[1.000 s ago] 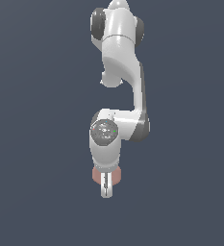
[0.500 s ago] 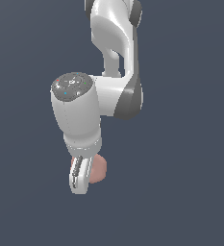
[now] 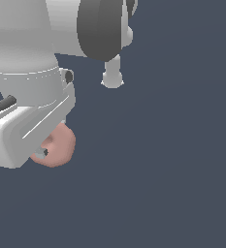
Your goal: Pick up the object and move it to a goal position.
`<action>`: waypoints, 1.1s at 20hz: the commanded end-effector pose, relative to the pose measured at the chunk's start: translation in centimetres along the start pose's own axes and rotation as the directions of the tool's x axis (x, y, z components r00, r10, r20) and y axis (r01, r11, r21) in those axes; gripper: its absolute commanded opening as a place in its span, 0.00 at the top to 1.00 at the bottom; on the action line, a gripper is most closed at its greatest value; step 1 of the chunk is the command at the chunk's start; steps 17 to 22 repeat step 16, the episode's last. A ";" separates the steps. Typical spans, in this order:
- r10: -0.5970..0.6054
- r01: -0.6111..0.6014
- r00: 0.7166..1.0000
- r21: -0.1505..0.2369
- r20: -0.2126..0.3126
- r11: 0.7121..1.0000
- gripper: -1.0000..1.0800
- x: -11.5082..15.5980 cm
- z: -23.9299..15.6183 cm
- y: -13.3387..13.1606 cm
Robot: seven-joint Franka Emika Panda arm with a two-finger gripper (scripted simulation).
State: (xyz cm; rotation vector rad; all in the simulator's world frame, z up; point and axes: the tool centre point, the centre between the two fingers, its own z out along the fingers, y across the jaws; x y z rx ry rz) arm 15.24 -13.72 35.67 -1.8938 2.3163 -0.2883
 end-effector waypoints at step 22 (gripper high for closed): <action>0.074 -0.073 0.997 0.067 -0.014 0.995 1.00 4.2 -9.9 -2.0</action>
